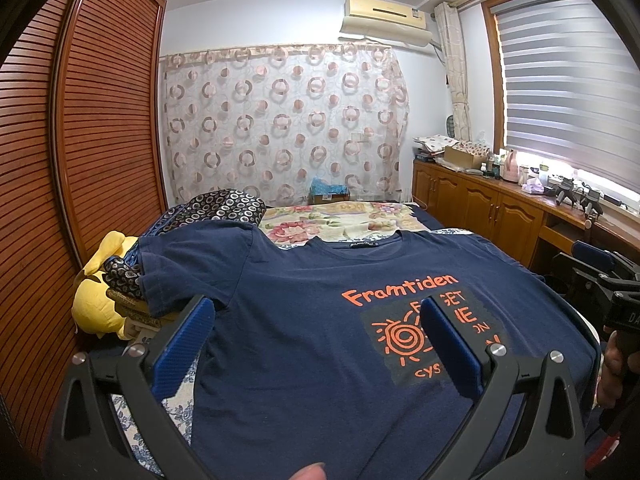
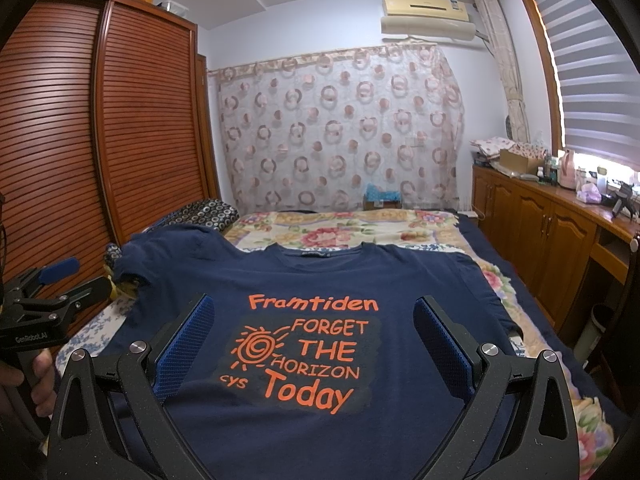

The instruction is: Fold small clothes

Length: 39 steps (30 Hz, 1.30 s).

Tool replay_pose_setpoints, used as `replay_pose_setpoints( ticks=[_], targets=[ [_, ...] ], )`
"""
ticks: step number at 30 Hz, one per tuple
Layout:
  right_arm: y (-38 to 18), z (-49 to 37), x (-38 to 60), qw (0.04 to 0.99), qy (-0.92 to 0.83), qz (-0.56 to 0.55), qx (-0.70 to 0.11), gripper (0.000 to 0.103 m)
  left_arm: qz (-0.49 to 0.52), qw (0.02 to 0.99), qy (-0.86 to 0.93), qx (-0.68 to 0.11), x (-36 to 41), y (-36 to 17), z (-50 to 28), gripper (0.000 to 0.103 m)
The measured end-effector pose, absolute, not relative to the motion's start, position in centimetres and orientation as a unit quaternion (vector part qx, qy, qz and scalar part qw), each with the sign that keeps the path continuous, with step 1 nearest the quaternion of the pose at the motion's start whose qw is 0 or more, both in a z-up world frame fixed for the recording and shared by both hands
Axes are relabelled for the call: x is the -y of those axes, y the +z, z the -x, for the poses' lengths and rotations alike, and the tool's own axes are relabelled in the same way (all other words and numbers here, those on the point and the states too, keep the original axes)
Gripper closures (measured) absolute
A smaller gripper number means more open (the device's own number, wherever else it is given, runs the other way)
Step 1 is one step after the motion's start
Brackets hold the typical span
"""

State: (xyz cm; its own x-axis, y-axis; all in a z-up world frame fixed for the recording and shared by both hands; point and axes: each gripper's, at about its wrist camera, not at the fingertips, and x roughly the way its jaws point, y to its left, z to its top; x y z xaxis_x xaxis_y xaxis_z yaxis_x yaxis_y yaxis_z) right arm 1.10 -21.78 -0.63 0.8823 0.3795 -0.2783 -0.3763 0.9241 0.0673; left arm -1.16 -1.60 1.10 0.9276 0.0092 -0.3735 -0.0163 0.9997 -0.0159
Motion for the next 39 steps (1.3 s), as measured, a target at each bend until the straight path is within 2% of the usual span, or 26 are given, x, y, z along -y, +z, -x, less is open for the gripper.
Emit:
replay_pose_setpoints(
  ticks=[20,34,39],
  targets=[
    [-0.5,-1.4,21.5,0.967,0.204,0.000,-0.155,0.001,0.013,0.978,0.028,-0.206,1.1,1.1,1.1,0.000],
    [-2.0,-3.3,18.1,0.963,0.218,0.036,-0.152,0.001,0.031,0.971,0.055,-0.230,-5.0,-1.8,-0.3,0.000],
    [-2.7,-4.6,16.0,0.950,0.251,0.056,-0.175,0.001,0.039,0.964,0.057,-0.257,-7.7,-2.9,-1.2,0.000]
  ],
)
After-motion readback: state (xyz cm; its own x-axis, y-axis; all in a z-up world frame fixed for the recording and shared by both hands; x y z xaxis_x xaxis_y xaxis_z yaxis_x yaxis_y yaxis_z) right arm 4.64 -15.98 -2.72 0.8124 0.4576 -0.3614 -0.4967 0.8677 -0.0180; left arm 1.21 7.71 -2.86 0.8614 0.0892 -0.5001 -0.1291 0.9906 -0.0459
